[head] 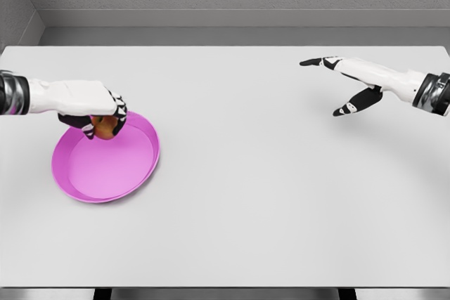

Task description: Put the apple on the plate with both arms

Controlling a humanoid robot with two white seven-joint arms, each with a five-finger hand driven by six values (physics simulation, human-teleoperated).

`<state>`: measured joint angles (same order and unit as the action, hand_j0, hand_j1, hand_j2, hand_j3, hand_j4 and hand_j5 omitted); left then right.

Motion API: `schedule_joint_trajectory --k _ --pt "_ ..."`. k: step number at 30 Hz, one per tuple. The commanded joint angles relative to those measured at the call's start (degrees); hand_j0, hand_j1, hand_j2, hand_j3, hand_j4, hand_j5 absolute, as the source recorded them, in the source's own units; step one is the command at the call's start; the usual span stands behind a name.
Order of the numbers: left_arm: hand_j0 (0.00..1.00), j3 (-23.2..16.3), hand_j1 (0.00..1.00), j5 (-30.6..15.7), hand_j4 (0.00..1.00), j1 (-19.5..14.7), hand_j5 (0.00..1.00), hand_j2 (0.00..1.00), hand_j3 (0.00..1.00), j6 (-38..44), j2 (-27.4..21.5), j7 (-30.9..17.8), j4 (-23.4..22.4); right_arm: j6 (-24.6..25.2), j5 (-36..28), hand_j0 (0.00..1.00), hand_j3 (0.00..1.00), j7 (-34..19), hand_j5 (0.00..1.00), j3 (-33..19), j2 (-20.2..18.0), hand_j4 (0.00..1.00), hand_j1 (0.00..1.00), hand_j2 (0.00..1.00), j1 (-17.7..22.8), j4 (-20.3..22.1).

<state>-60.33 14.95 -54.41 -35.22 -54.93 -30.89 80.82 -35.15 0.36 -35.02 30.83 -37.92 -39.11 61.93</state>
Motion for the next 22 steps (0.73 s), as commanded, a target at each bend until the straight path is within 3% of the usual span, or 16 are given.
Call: schedule_joint_trajectory --k 1,2,4,10,11,13,14,17,22 --pt "0.63 0.3 0.63 -0.7 0.63 0.0 0.63 0.63 0.63 0.2 -1.2 0.1 0.0 0.2 -0.5 1.0 1.0 0.0 1.0 -0.1 -0.1 1.0 1.0 1.0 0.0 0.0" --pt "0.82 0.3 0.82 -0.7 0.82 0.0 0.82 0.82 0.82 0.2 -1.1 0.2 0.0 0.2 -0.5 1.0 1.0 0.0 1.0 -0.1 -0.1 1.0 1.0 1.0 0.0 0.0" --pt "0.98 0.4 0.98 -1.1 0.98 0.1 0.98 0.98 0.98 0.2 -1.1 0.4 -0.3 0.2 -0.5 1.0 1.0 0.0 1.0 -0.1 -0.1 1.0 1.0 1.0 0.1 0.0" --pt "1.0 0.6 1.0 -1.9 1.0 0.1 1.0 1.0 1.0 0.2 -1.2 0.5 -0.7 0.2 -0.5 1.0 1.0 0.0 1.0 -0.1 0.0 1.0 1.0 1.0 -0.1 0.0" --pt "1.0 1.8 1.0 -3.7 1.0 0.2 1.0 1.0 1.0 0.2 -1.1 0.6 -2.7 0.2 -0.5 1.0 1.0 0.0 1.0 -0.1 -0.1 1.0 1.0 1.0 0.0 0.0" --pt "1.0 3.6 1.0 -6.9 1.0 -0.3 1.0 1.0 1.0 0.2 -0.4 0.7 -11.5 0.2 -0.5 1.0 1.0 0.0 1.0 0.0 -0.1 1.0 1.0 1.0 0.0 0.1" --pt "1.0 8.3 1.0 -8.4 1.0 -0.2 1.0 1.0 1.0 0.2 1.0 0.7 -16.0 0.2 -0.5 1.0 1.0 0.0 1.0 0.0 -0.1 1.0 1.0 1.0 -0.1 0.1" --pt "1.0 12.2 1.0 -8.4 1.0 -0.4 1.0 1.0 1.0 0.2 5.1 0.7 -28.6 0.2 -0.5 1.0 1.0 0.0 1.0 0.0 -0.1 1.0 1.0 1.0 -0.2 0.1" --pt "1.0 12.2 1.0 -8.3 1.0 0.1 1.0 1.0 1.0 0.2 7.1 0.7 -29.9 0.2 -0.5 1.0 1.0 0.0 1.0 0.0 -0.1 1.0 1.0 1.0 0.2 0.2"
